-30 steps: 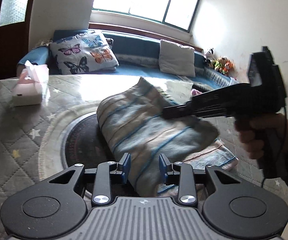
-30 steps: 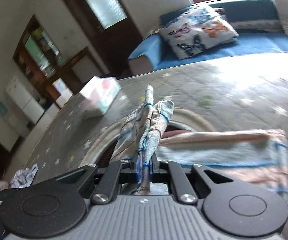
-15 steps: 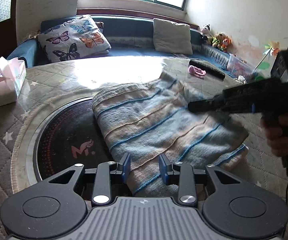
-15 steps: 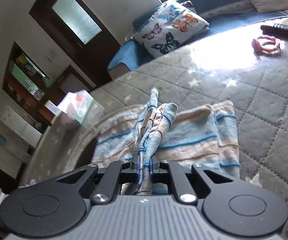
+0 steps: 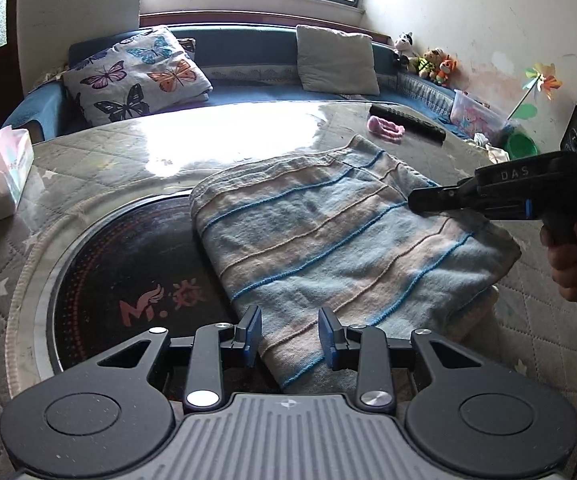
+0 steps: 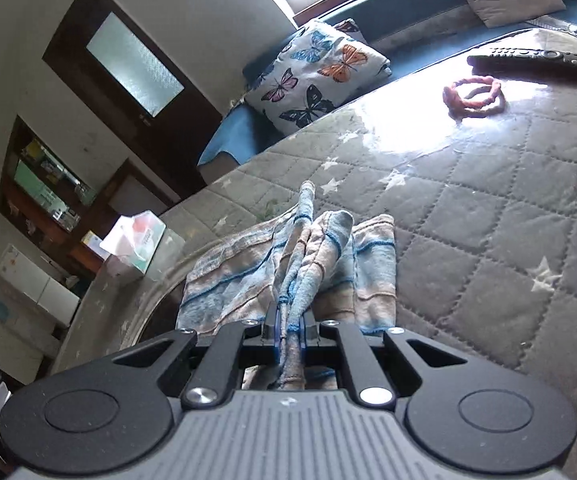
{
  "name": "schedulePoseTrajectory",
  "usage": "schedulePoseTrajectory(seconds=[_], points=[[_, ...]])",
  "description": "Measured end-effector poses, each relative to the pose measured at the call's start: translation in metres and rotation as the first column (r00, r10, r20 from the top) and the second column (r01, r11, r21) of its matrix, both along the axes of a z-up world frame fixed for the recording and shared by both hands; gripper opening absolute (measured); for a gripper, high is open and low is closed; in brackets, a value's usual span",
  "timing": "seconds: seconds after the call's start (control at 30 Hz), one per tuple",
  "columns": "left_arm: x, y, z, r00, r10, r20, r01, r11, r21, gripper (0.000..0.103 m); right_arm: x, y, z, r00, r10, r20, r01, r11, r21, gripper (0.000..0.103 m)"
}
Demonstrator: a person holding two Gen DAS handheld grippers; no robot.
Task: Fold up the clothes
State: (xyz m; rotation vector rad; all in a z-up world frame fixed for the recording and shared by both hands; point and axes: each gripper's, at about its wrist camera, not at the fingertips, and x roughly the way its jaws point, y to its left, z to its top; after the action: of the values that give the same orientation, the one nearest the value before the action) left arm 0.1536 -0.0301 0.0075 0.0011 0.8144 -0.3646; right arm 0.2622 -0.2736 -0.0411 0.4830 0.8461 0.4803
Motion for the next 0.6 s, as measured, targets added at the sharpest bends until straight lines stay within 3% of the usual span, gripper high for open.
schedulePoseTrajectory(seconds=[0.1, 0.17, 0.3, 0.5, 0.6], points=[[0.001, -0.002, 0.001, 1.0, -0.003, 0.002, 0.003, 1.0, 0.006, 0.034, 0.0, -0.002, -0.003, 1.0, -0.015, -0.003, 0.015, 0.999, -0.044, 0.01], [0.003, -0.003, 0.001, 1.0, -0.009, 0.001, 0.009, 1.0, 0.011, 0.034, -0.004, -0.006, -0.003, 1.0, -0.025, 0.007, 0.026, 0.997, -0.077, 0.016], [0.002, -0.011, 0.003, 0.999, -0.033, 0.01, 0.033, 0.999, 0.017, 0.034, -0.017, -0.011, 0.012, 0.996, -0.05, 0.072, 0.061, 0.987, -0.149, 0.018], [-0.004, -0.03, 0.006, 0.994, -0.105, 0.032, 0.104, 0.994, 0.028, 0.034, -0.042, 0.006, 0.043, 0.983, 0.095, 0.156, -0.068, 0.983, -0.173, 0.018], [-0.01, -0.038, 0.003, 0.989, -0.143, 0.037, 0.141, 0.989, 0.043, 0.032, -0.049, 0.016, 0.04, 0.979, 0.156, 0.132, -0.128, 0.972, -0.199, 0.018]])
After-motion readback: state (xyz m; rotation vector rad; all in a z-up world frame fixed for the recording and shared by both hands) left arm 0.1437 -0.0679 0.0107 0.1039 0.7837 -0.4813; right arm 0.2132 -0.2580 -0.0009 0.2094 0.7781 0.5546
